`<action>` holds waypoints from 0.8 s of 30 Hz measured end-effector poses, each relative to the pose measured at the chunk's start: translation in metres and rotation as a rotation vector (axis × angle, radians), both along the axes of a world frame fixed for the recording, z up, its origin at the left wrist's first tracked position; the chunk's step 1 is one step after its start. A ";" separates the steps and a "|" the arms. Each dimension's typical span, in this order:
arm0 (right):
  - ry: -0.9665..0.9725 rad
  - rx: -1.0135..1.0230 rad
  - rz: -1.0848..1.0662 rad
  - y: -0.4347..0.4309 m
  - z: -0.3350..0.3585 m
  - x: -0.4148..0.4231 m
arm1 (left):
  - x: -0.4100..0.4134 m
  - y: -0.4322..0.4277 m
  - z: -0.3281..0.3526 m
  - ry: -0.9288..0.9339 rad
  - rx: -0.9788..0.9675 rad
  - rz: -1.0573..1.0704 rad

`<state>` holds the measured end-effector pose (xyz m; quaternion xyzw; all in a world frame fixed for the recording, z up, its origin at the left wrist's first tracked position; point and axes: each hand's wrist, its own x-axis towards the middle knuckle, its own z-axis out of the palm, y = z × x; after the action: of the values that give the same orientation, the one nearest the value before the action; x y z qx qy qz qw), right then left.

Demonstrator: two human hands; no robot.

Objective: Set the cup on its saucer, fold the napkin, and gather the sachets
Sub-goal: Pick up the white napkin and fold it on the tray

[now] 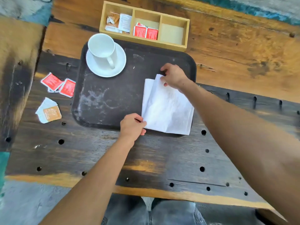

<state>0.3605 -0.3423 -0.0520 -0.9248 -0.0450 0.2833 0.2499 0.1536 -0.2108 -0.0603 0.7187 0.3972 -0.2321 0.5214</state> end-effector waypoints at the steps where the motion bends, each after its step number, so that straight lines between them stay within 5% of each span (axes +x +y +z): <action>1: 0.009 -0.030 0.048 0.006 -0.003 0.004 | -0.001 -0.001 -0.001 -0.011 0.001 0.009; 10: 0.056 0.193 0.161 0.009 0.019 0.008 | -0.025 -0.009 0.004 -0.123 0.070 0.043; 14: -0.004 0.132 0.298 0.028 0.012 0.004 | -0.040 -0.018 0.006 -0.145 0.234 0.039; 18: -0.072 0.019 0.361 0.045 0.002 -0.007 | -0.049 -0.021 0.002 -0.119 0.077 0.145; 24: -0.284 -0.055 -0.006 -0.004 0.012 -0.033 | -0.048 -0.011 -0.003 -0.109 0.092 0.149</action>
<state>0.3278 -0.3458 -0.0400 -0.9622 -0.0694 0.1500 0.2164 0.1051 -0.2215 -0.0630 0.7217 0.4310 -0.1348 0.5245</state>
